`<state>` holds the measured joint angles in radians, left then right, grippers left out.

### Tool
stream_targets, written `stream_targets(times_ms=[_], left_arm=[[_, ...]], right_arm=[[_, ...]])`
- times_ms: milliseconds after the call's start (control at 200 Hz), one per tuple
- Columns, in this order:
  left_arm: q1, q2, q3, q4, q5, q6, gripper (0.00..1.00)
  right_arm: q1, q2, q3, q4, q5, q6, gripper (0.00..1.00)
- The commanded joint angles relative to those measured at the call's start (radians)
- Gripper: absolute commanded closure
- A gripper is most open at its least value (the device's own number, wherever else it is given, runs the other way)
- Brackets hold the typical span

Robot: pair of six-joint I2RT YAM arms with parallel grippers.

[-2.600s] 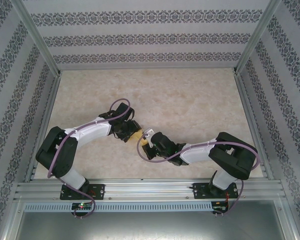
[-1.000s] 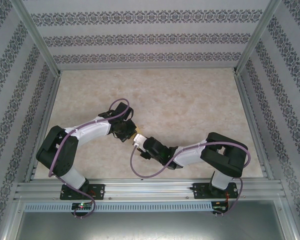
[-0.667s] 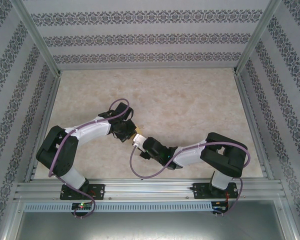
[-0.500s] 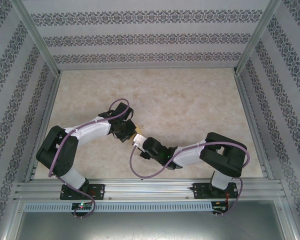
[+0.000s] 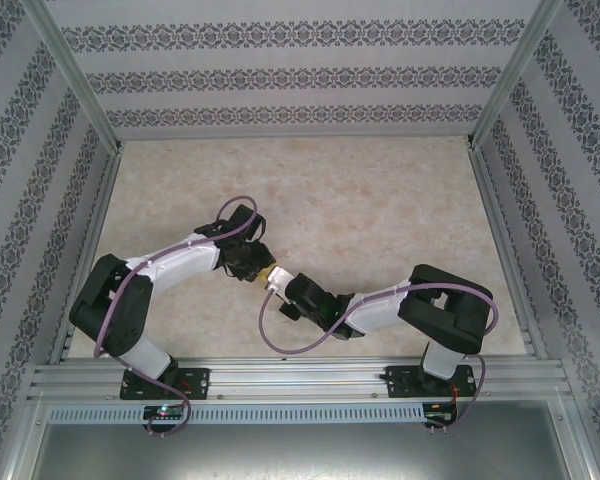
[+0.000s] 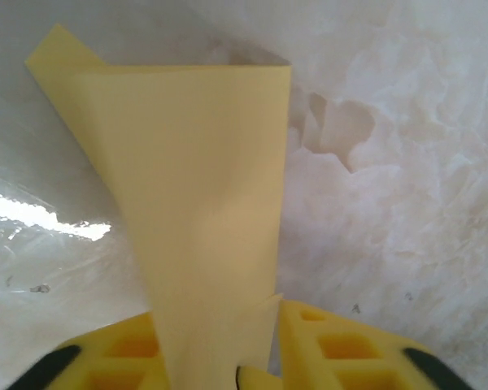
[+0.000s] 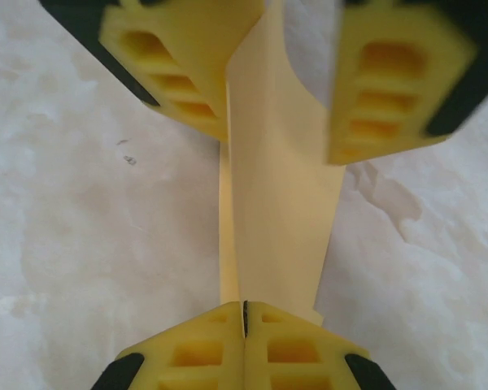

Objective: Fold a paper plane with a square sheet of paper (pick it up from the middle)
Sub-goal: Fold the wing for the fifth time at the center of the table.

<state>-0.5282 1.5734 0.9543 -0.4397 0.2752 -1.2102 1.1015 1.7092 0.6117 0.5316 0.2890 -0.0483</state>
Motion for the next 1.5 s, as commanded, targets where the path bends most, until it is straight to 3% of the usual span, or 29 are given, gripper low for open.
stream_targets(times_ms=[0, 115, 290, 485, 644, 839, 1174, 1424, 1494], left_arm=[[0.016, -0.087, 0.012, -0.079, -0.069, 0.029, 0.59], [0.028, -0.179, 0.000, -0.121, -0.134, 0.050, 0.49], [0.033, -0.301, -0.044, -0.146, -0.210, 0.094, 0.49], [0.033, -0.376, -0.176, -0.019, -0.150, 0.085, 0.56], [0.033, -0.413, -0.271, 0.119, -0.114, 0.079, 0.60], [0.033, -0.382, -0.338, 0.342, -0.024, 0.091, 0.60], [0.033, -0.159, -0.313, 0.600, 0.171, 0.107, 0.61], [0.030, -0.104, -0.339, 0.708, 0.141, 0.103, 0.64], [0.031, -0.095, -0.336, 0.721, 0.136, 0.113, 0.70]], right_arm=[[-0.016, -0.018, -0.013, 0.008, -0.102, 0.147, 1.00], [-0.048, -0.026, -0.015, 0.022, -0.220, 0.305, 1.00], [-0.095, -0.020, 0.001, 0.025, -0.348, 0.484, 1.00], [-0.188, 0.022, 0.031, 0.016, -0.497, 0.643, 1.00], [-0.262, 0.099, 0.030, 0.121, -0.654, 0.825, 1.00], [-0.301, 0.133, 0.026, 0.153, -0.686, 0.945, 1.00], [-0.321, 0.176, 0.045, 0.160, -0.701, 1.124, 1.00], [-0.341, 0.192, 0.030, 0.138, -0.684, 1.212, 1.00], [-0.345, 0.200, 0.027, 0.145, -0.687, 1.241, 1.00]])
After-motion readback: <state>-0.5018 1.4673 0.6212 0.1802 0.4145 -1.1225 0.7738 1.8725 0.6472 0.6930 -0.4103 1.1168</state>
